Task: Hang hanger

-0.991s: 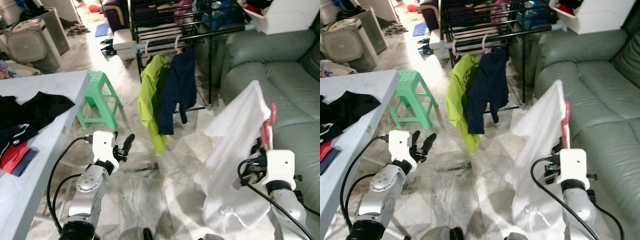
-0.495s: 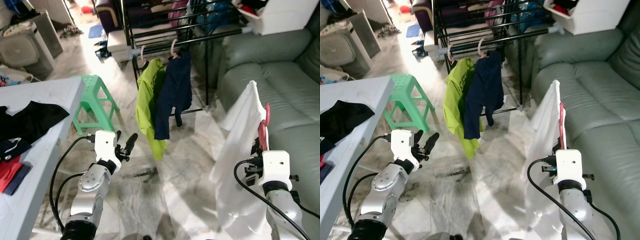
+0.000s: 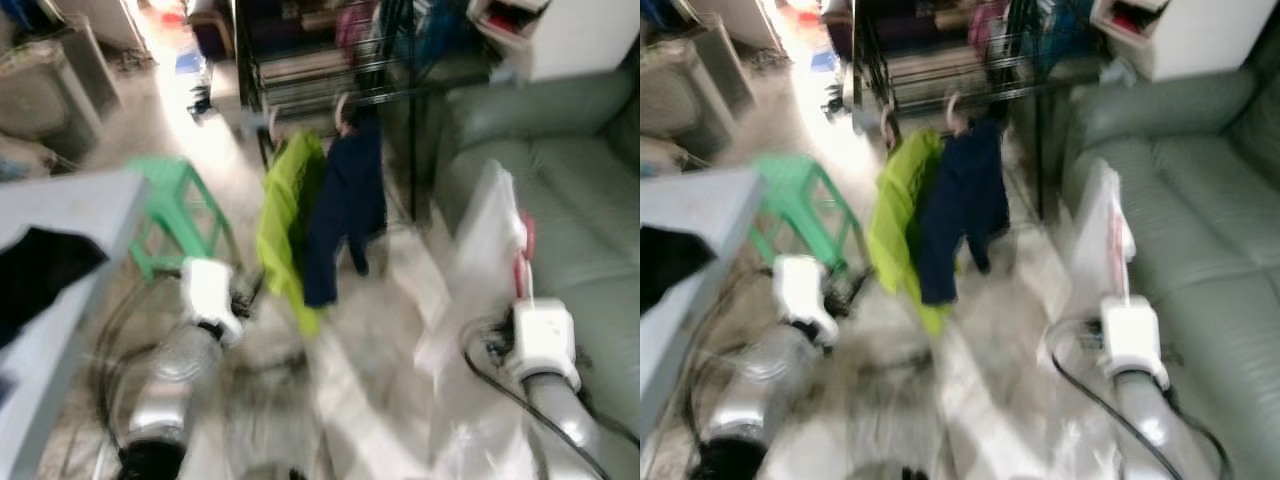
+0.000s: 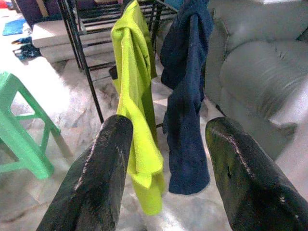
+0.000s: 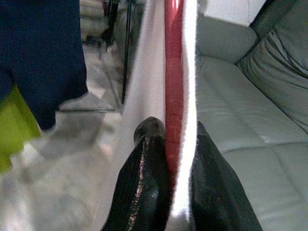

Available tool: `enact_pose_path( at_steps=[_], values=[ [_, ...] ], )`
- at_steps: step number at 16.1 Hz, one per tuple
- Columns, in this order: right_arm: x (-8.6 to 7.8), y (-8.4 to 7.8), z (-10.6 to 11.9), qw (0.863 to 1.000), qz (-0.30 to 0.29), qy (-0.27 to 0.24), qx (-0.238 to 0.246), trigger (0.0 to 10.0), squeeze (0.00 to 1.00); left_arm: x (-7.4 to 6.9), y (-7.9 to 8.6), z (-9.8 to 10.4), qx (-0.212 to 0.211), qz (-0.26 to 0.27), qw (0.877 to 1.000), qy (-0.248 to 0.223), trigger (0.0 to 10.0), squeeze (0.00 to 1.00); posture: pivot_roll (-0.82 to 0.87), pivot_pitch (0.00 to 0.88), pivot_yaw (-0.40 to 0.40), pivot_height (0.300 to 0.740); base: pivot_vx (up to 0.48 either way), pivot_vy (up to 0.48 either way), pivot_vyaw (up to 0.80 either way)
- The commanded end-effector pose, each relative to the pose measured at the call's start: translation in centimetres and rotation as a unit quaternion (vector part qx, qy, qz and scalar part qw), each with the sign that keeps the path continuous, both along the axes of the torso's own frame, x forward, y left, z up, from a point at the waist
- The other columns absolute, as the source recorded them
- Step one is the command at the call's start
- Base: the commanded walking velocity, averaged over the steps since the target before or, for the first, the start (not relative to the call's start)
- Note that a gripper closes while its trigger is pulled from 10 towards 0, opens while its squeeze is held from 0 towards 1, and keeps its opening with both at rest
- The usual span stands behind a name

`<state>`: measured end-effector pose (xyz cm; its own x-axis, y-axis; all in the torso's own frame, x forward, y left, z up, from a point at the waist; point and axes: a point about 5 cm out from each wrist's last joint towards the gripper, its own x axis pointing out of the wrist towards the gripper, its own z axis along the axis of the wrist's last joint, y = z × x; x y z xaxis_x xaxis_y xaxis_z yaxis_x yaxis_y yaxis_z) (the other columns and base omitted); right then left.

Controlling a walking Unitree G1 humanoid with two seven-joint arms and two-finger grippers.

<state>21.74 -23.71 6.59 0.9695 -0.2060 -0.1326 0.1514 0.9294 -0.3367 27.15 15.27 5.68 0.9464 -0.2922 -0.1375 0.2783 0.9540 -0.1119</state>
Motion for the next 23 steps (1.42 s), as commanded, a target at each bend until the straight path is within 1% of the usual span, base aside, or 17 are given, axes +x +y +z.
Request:
enact_pose_path(
  at_steps=[1,4,5,8,12,20,21,23],
  values=[
    [0.0,-0.5,1.0,1.000,-0.005,-0.027,-0.013,10.0,0.00,0.3,-0.8,0.5,-0.001,-0.011,1.000,-0.009,10.0,0.00,-0.11,0.000,0.125,0.740,0.382,0.000,0.00],
    [0.2,0.0,1.1,0.999,0.013,-0.033,-0.010,10.0,0.00,0.3,-0.7,0.4,-0.001,-0.008,1.000,-0.007,10.0,0.00,-0.10,0.000,0.126,0.740,0.366,0.000,0.00],
    [0.2,0.0,1.1,0.999,0.014,-0.033,-0.009,10.0,0.00,0.3,-0.7,0.4,-0.001,-0.008,1.000,-0.007,10.0,0.00,-0.10,0.000,0.126,0.740,0.371,0.000,0.52],
    [0.3,0.2,1.2,0.999,0.017,-0.033,-0.008,10.0,0.00,0.2,-0.8,0.4,-0.003,-0.007,1.000,-0.004,10.0,0.00,-0.10,0.000,0.125,0.740,0.368,0.000,0.80],
    [0.8,-0.1,1.4,0.999,0.014,-0.038,-0.009,10.0,0.00,0.2,-0.9,0.3,-0.004,-0.005,1.000,-0.002,10.0,0.00,-0.11,0.000,0.119,0.740,0.364,0.000,0.71],
    [1.0,-0.2,1.2,0.999,0.003,-0.038,-0.014,10.0,0.00,-0.3,-1.2,-0.3,-0.001,0.001,1.000,0.005,10.0,0.00,-0.10,0.000,0.106,0.740,0.417,0.000,0.00],
    [1.1,-0.3,1.2,0.999,0.001,-0.039,-0.015,10.0,0.00,-0.3,-1.2,-0.3,-0.003,0.002,1.000,0.005,10.0,0.00,-0.10,0.000,0.105,0.740,0.401,-0.259,0.00],
    [0.7,-0.4,1.1,0.999,-0.009,-0.037,-0.014,10.0,0.00,-0.3,-1.0,-0.5,-0.011,0.016,1.000,0.012,10.0,0.00,-0.11,0.000,0.103,0.740,0.000,0.000,0.00]
  ],
)
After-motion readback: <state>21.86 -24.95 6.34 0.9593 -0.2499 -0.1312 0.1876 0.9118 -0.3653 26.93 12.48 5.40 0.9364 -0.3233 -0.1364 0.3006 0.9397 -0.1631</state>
